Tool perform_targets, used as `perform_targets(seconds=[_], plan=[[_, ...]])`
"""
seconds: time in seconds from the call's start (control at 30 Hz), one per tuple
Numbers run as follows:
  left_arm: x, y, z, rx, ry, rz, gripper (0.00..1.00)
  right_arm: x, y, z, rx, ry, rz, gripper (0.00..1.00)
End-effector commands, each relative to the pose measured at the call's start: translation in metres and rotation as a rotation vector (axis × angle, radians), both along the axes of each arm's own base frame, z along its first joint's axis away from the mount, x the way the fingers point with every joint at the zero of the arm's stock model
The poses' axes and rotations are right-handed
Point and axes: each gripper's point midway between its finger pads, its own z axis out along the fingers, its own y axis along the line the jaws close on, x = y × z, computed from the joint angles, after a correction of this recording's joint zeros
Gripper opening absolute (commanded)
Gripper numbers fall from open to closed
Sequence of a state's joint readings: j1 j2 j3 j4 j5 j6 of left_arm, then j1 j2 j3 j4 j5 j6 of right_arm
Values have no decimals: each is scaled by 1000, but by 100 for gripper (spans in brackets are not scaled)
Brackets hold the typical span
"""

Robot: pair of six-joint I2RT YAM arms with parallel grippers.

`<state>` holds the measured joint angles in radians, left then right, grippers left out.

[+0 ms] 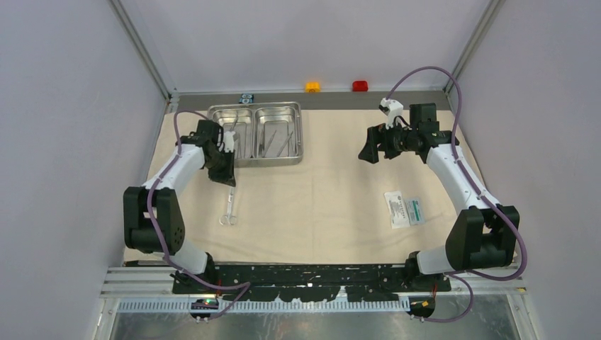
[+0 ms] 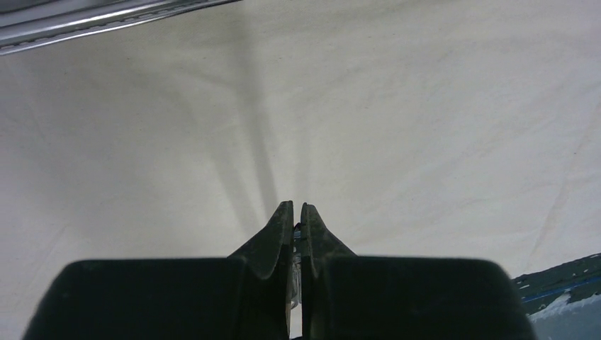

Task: Open and lay out the surgical kit
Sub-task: Place the medical item in the surgical kit.

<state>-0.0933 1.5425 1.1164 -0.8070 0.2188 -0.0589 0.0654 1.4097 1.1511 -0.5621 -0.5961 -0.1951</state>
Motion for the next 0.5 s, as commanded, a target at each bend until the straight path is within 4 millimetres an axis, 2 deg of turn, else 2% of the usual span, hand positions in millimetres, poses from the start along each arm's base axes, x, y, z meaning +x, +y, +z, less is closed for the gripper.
perform_targets(seconds=[0.0, 0.23, 0.47], plan=[[10, 21, -7, 31, -19, -20, 0, 5, 2, 20, 12, -62, 11, 91], [9, 45, -28, 40, 51, 1, 0, 6, 3, 17, 17, -49, 19, 91], [8, 53, -41, 19, 114, 14, 0, 5, 3, 15, 16, -45, 27, 91]])
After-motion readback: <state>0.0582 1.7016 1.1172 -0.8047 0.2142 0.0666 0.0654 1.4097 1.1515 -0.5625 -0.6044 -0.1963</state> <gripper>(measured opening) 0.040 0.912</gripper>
